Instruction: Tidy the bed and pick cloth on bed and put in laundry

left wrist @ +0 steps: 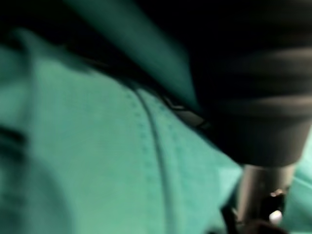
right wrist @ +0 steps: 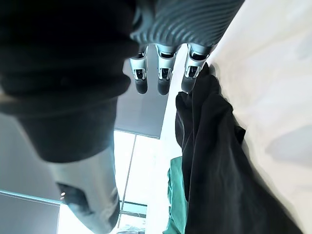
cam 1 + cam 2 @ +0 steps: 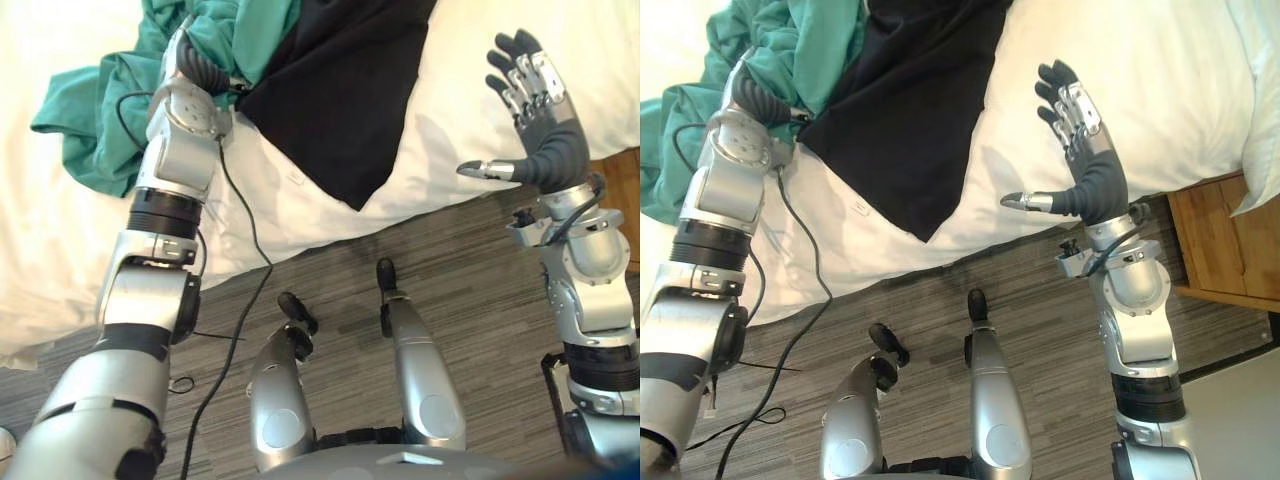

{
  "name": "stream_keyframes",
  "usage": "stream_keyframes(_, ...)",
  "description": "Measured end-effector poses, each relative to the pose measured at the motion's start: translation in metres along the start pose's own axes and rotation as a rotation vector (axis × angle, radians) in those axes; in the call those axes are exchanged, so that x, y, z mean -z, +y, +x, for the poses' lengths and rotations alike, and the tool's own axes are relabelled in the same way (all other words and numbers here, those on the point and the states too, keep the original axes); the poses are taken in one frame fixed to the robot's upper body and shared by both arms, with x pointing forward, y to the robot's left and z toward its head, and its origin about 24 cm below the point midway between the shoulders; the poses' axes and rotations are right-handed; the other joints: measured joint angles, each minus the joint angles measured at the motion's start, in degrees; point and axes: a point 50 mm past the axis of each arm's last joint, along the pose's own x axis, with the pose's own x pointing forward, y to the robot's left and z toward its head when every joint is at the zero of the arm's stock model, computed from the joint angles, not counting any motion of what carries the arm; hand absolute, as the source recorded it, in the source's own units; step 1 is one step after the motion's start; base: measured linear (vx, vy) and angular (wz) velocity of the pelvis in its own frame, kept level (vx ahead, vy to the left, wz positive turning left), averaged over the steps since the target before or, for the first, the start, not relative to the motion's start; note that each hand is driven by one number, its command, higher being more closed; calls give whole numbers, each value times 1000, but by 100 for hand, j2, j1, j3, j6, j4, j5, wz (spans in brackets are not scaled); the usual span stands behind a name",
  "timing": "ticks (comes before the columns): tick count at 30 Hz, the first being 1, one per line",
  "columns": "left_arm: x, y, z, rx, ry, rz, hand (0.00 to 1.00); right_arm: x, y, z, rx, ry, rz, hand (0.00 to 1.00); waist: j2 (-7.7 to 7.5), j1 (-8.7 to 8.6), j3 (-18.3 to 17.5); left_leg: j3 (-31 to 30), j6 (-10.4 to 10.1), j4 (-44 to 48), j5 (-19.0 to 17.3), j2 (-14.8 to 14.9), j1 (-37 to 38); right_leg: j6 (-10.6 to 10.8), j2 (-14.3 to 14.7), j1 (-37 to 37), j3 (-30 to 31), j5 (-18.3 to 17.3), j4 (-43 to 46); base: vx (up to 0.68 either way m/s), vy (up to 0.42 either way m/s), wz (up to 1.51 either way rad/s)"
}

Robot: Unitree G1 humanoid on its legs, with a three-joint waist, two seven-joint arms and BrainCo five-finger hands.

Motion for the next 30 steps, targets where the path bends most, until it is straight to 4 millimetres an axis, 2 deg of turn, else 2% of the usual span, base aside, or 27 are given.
stream_keyframes(2,4,7,1,16,13,53,100,0,1,0,-22,-1,-2,0,47,-19,-11,17,12,-10,10,-30,-25,-1,-23,-78,3,-5,64,-54,-62,-3)
stream_keyframes(4,11,5,0,44,40,73,100,-1,1,1,-37,-2,-20,0,139,-40,-61,43,22,-30,17,-85,1,2,-63,-128,20,-15,155,-25,-31,-6)
stream_keyframes(6,20,-3,-2,78,54,56,100,-4,1,3,-52,-17,-52,0,232,-45,-113,58,49,-94,37,-146,52,3,-104,-129,31,-15,185,-7,-17,1)
stream_keyframes(8,33,-17,-5,146,40,-15,100,-17,4,6,-86,-75,-119,0,354,-44,-183,60,102,-229,119,-264,114,29,-200,-119,10,-35,232,-8,-30,11)
stream_keyframes(12,59,-44,-21,254,-29,-179,100,-34,8,12,-127,-150,-249,0,456,-27,-267,-100,132,-331,180,-377,251,64,-344,89,-161,-142,269,-4,-57,25)
stream_keyframes(14,73,-66,-42,330,-84,-264,100,-43,12,14,-182,-171,-342,0,472,31,-337,-264,147,-388,212,-450,291,52,-452,210,-322,-234,318,4,-60,39)
stream_keyframes(17,87,-84,-72,467,-144,-367,100,-42,15,15,-202,-137,-467,0,482,157,-388,-501,151,-404,252,-498,267,50,-565,334,-573,-322,348,17,-78,42)
stream_keyframes(20,113,-102,-113,609,-149,-506,100,-39,10,19,-125,-107,-618,0,499,408,-501,-753,146,-419,301,-512,163,3,-636,408,-853,-383,354,41,-77,41)
stream_keyframes(22,127,-112,-132,667,-117,-563,100,-37,6,28,-100,-99,-675,0,501,464,-502,-873,147,-421,315,-538,154,10,-692,483,-983,-443,378,47,-54,37)
stream_keyframes(24,156,-132,-167,790,5,-618,100,-37,-6,46,-48,-83,-764,0,502,610,-502,-1068,143,-421,353,-574,77,-12,-759,526,-1162,-497,406,27,-54,42)
stream_keyframes(25,165,-138,-177,822,49,-636,100,-37,-10,49,-32,-78,-781,0,502,635,-502,-1143,140,-424,374,-581,18,-13,-769,523,-1235,-498,396,22,-63,52)
stream_keyframes(27,199,-157,-219,922,235,-689,100,-34,-31,62,15,-19,-849,0,498,814,-500,-1405,129,-544,527,-607,-207,-17,-794,481,-1512,-498,327,20,-51,62)
stream_keyframes(28,205,-159,-228,936,268,-701,100,-32,-38,66,28,4,-869,0,497,877,-499,-1476,129,-590,574,-618,-248,-18,-805,465,-1584,-497,316,24,-48,57)
stream_keyframes(30,217,-165,-252,979,343,-741,100,-18,-65,77,87,136,-927,0,495,1143,-497,-1694,102,-745,749,-645,-365,-30,-820,449,-1765,-489,301,22,-81,51)
